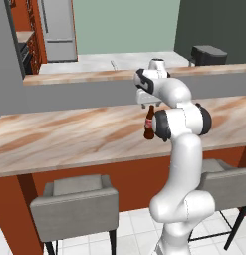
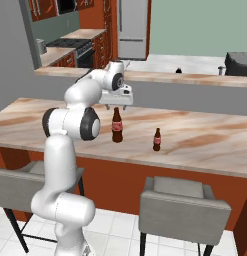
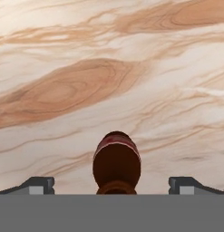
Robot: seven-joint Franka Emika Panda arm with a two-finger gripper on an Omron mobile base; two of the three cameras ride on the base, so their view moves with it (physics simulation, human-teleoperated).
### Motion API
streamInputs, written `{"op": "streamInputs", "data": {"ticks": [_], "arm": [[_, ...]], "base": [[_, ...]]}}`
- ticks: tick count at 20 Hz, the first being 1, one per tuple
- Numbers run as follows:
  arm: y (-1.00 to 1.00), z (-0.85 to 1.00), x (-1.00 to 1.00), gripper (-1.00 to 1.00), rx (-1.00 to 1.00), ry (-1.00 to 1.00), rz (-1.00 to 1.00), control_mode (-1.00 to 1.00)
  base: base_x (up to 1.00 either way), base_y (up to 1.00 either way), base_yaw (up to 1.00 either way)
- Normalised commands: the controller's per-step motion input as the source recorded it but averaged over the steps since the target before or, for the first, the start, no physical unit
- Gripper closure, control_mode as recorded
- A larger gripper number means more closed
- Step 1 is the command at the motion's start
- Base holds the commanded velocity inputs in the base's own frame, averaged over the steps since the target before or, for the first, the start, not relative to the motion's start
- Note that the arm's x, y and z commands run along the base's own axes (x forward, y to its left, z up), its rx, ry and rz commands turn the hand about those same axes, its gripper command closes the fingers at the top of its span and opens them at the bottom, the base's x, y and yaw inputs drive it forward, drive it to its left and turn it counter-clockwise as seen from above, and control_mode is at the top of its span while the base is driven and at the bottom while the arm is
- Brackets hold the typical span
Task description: Place the large bottle from the dining counter next to the other large bottle outside the sink, and place the small bottle from the dining counter next to the other small bottle inside the sink.
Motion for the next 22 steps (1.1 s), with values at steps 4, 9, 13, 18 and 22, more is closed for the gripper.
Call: {"op": "streamInputs", "data": {"ticks": [4, 9, 13, 18, 22], "arm": [[0.03, -0.05, 0.0, -1.0, 0.0, 0.0, 0.0, -1.0], [0.0, -0.07, 0.0, -1.0, 0.0, 0.0, 0.0, -1.0], [0.0, -0.09, 0.0, -1.0, 0.0, 0.0, 0.0, -1.0], [0.0, -0.17, 0.0, -1.0, 0.0, 0.0, 0.0, -1.0], [0.0, -0.11, 0.0, -1.0, 0.0, 0.0, 0.0, -1.0]], "base": [[0.0, 0.0, 0.0], [0.0, 0.0, 0.0], [0.0, 0.0, 0.0], [0.0, 0.0, 0.0], [0.0, 0.0, 0.0]]}}
